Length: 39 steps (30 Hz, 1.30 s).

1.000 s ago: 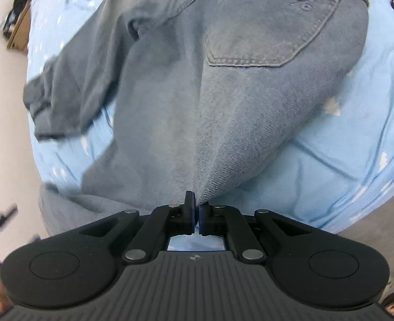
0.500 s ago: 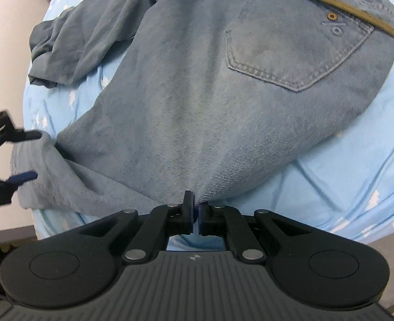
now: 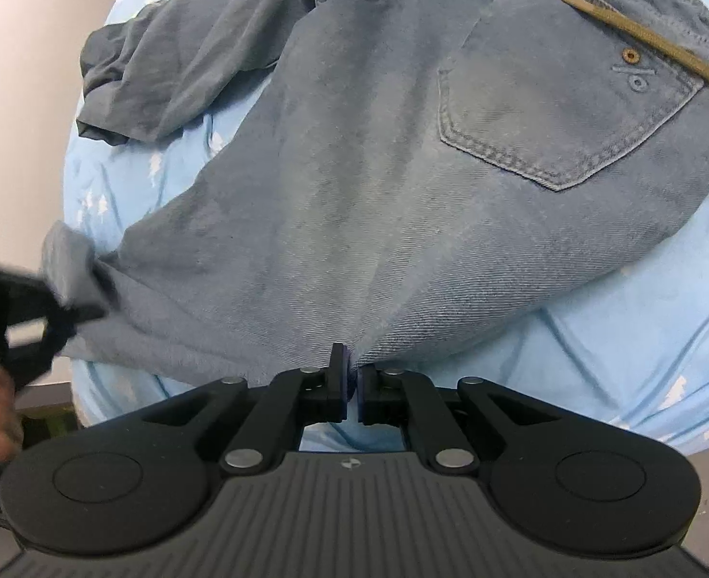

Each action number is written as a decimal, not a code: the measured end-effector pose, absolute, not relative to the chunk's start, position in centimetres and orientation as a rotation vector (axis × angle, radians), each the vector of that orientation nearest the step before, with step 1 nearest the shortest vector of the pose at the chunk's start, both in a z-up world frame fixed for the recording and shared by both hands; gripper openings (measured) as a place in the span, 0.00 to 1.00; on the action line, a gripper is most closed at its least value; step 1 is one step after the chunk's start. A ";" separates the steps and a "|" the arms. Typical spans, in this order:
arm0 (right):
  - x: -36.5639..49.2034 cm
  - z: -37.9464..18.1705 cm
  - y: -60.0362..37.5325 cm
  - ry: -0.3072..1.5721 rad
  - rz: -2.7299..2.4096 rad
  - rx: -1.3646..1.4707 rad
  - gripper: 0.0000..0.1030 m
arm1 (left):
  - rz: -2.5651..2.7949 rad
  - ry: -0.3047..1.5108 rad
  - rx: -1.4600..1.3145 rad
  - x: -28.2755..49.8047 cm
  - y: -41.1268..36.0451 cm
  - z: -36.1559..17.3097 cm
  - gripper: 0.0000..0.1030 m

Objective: Fold clothes

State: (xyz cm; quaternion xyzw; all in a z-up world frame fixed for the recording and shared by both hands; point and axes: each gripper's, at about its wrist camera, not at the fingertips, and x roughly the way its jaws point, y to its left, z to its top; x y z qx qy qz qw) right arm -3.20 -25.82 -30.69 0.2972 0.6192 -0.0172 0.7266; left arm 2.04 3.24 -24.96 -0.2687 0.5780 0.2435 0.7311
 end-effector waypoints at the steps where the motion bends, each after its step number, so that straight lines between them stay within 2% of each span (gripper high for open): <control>1: -3.3 -30.8 -25.9 1.369 -0.036 0.663 0.02 | 0.575 1.262 -0.638 0.5 4.1 -24.8 0.04; 7: -3.0 -31.8 -25.5 1.413 -0.047 0.650 0.02 | 0.802 1.258 -0.906 -7.1 8.9 -26.5 0.04; 12: -2.4 -32.5 -24.9 1.443 -0.071 0.621 0.02 | 0.842 1.218 -0.976 -9.5 11.1 -27.1 0.08; 21: -1.3 -33.0 -23.6 1.490 -0.085 0.547 0.04 | 0.996 1.113 -0.953 -11.7 17.9 -24.9 0.08; 23: -1.1 -32.8 -23.2 1.492 -0.080 0.525 0.05 | 0.969 1.089 -0.953 -11.3 19.1 -23.7 0.15; 25: -1.1 -32.7 -23.1 1.494 -0.088 0.523 0.06 | 0.929 1.070 -0.958 -10.3 19.7 -22.8 0.28; 26: -1.1 -32.6 -23.1 1.494 -0.093 0.525 0.06 | 0.910 1.061 -0.960 -9.7 19.9 -22.3 0.31; 28: -1.1 -32.4 -22.9 1.492 -0.112 0.531 0.07 | 0.865 1.053 -0.940 -8.0 20.1 -21.6 0.42; 31: -1.3 -31.9 -23.2 1.494 -0.140 0.531 0.08 | 0.784 1.059 -0.918 -4.2 20.2 -21.4 0.51; 35: -1.7 -31.2 -23.6 1.469 -0.207 0.556 0.08 | 0.678 1.096 -0.870 1.6 19.4 -21.8 0.56; 39: -1.9 -30.5 -23.2 1.420 -0.294 0.589 0.04 | 0.584 1.159 -0.815 6.9 19.2 -23.7 0.57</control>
